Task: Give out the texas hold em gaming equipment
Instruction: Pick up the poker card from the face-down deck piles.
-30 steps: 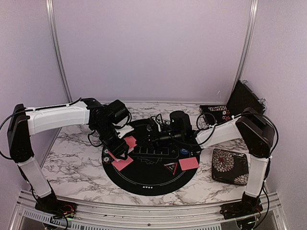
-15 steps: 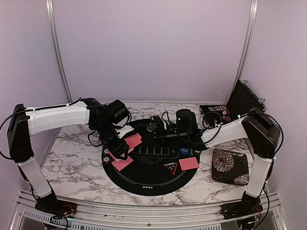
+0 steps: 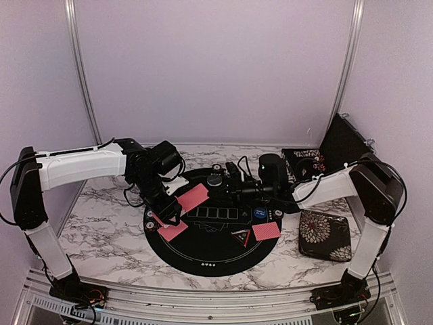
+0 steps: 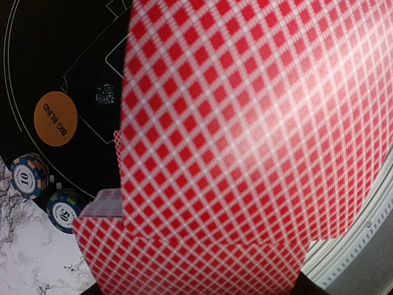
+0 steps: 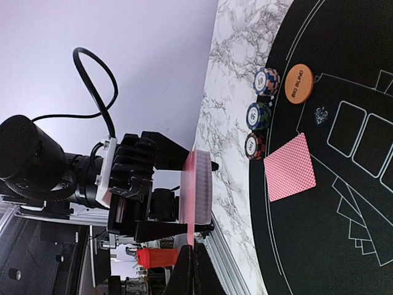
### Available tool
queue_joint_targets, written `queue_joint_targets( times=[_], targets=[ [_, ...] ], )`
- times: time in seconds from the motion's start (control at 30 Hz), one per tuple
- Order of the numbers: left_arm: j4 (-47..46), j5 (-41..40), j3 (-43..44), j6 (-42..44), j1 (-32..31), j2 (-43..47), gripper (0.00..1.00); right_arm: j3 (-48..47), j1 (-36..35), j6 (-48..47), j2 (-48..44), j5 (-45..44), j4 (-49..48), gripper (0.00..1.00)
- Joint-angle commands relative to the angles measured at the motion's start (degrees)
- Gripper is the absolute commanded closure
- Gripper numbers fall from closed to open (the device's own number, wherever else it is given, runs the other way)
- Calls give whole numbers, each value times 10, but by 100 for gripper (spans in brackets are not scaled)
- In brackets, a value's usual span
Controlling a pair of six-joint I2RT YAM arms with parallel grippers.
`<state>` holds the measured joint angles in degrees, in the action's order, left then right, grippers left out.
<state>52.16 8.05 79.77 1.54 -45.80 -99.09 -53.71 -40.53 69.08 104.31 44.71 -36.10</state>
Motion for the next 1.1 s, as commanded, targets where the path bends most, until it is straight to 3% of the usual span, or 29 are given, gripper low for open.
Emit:
queue_joint_targets(
  times=[0.0,0.7,1.07],
  targets=[
    [8,2,14,6,1,-1,45,3,6,8,-20,6,-25,100],
    [7,3,9,2,3,2,45,1,44,2,-28,14,-25,100],
    [7,4,1,-1,5,7,45,-70,77,-57,40,3,34,100]
  ],
)
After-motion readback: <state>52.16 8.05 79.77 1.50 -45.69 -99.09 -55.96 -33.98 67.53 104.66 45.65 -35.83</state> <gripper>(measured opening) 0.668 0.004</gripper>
